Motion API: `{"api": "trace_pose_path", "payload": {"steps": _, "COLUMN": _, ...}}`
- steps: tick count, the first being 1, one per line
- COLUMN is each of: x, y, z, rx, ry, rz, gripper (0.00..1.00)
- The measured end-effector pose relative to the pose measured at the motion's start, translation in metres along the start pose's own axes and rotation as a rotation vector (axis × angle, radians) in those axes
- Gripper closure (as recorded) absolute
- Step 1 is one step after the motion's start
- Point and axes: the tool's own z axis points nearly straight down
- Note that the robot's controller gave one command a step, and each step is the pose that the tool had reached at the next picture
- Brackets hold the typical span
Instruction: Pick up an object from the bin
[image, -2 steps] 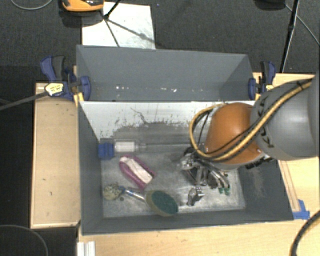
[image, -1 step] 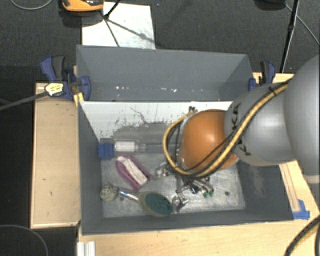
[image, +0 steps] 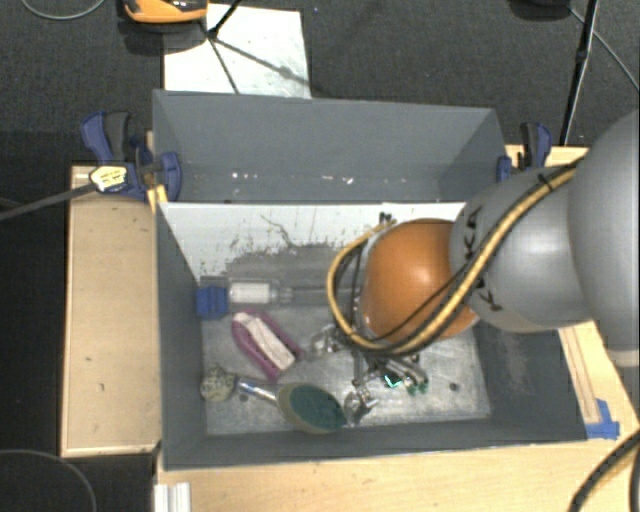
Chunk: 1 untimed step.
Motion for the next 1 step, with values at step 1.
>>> {"api": "trace_pose_path", "payload": {"steps": 1, "x": -0.0181, "y": 0.0685, "z": -0.0110, "rx": -0.002, "ry": -0.002, "rz": 0.228, "gripper": 0.00}}
